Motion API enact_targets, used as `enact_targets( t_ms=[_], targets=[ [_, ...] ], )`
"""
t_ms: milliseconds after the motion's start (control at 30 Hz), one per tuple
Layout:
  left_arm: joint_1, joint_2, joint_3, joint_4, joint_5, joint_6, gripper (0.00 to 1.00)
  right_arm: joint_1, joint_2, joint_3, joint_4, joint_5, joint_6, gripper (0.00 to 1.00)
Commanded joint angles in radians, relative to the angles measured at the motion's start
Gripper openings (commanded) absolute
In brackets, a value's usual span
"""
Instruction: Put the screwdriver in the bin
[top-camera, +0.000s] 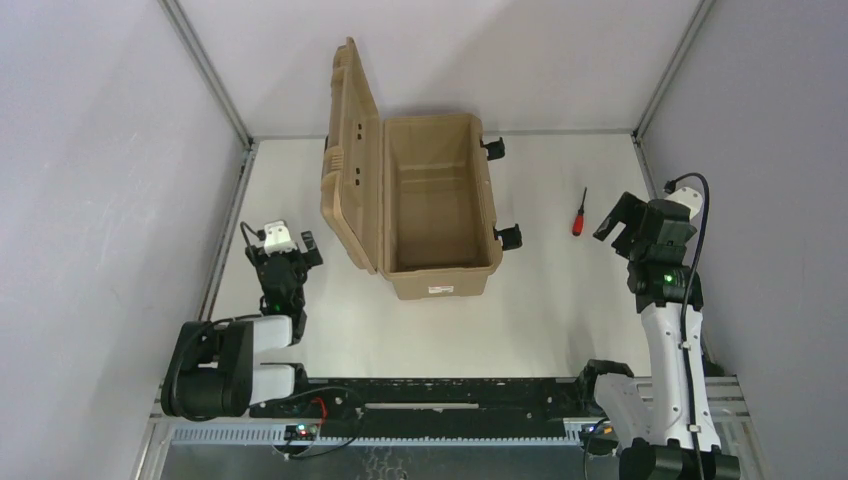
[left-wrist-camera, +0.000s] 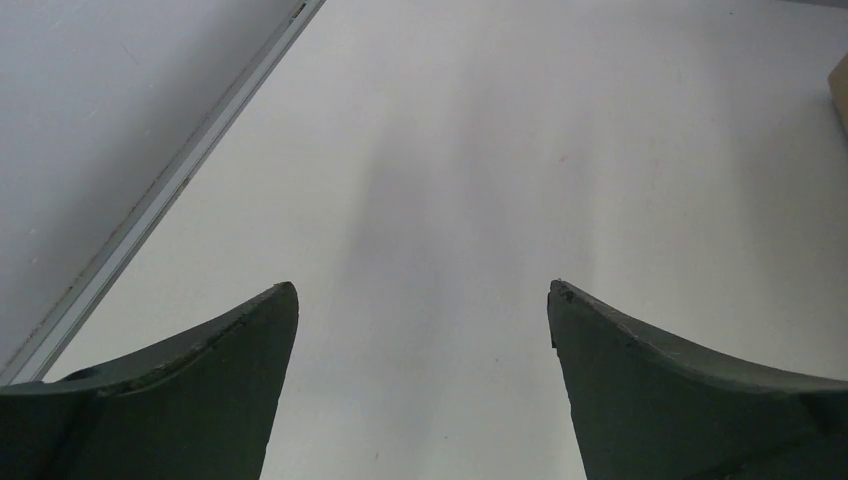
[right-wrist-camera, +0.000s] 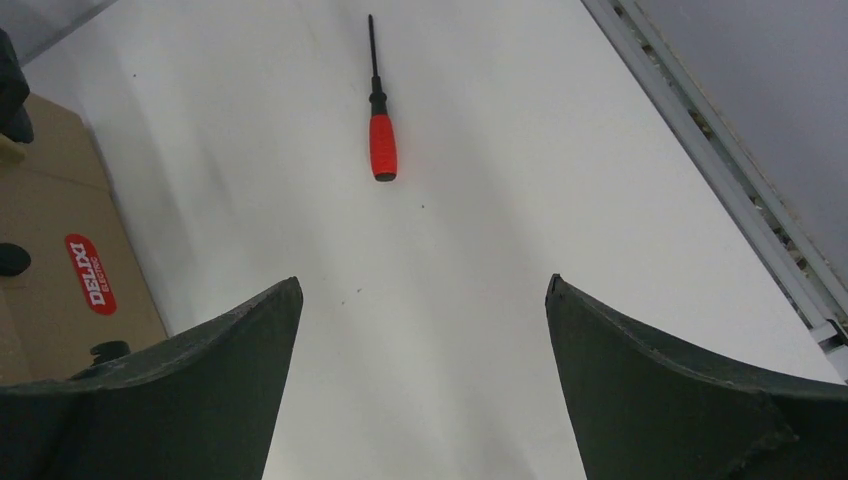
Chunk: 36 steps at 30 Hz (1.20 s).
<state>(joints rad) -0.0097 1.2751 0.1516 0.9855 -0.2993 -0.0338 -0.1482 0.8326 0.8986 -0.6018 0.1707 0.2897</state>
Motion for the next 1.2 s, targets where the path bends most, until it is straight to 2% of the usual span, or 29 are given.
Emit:
enact_targets(
  t_ms=[0, 200, 367, 500, 733, 900, 1067, 1167],
  targets=[
    [0.007, -0.014, 0.042, 0.07, 0.018, 0.017, 1.0, -0.002, -0.006, 0.005, 0.017, -0.026, -0.023, 1.0],
    [0.007, -0.014, 0.043, 0.07, 0.018, 0.017, 1.0, -0.002, 0.056, 0.02, 0.02, -0.053, -0.037, 1.0],
    [0.007, -0.015, 0.042, 0.07, 0.018, 0.017, 1.0, 0.018, 0.199, 0.07, 0.05, -0.093, -0.069, 1.0],
    [0.007, -0.015, 0.042, 0.07, 0.019, 0.017, 1.0, 0.041, 0.4, 0.158, 0.08, -0.079, -0.088, 1.0],
    [0.007, -0.014, 0.042, 0.07, 0.018, 0.017, 1.0, 0.047, 0.86, 0.469, 0.024, -0.047, -0.113, 0.98],
    [0.007, -0.014, 0.042, 0.07, 0.018, 0.016, 1.0, 0.047, 1.135, 0.666, -0.07, -0.057, -0.127, 0.88],
    [0.007, -0.014, 0.043, 0.07, 0.019, 0.017, 1.0, 0.043, 1.229, 0.696, -0.08, -0.083, -0.111, 0.76],
    [0.007, -0.014, 0.042, 0.07, 0.018, 0.017, 1.0, 0.038, 1.264, 0.689, -0.093, -0.092, -0.108, 0.52]
  ],
)
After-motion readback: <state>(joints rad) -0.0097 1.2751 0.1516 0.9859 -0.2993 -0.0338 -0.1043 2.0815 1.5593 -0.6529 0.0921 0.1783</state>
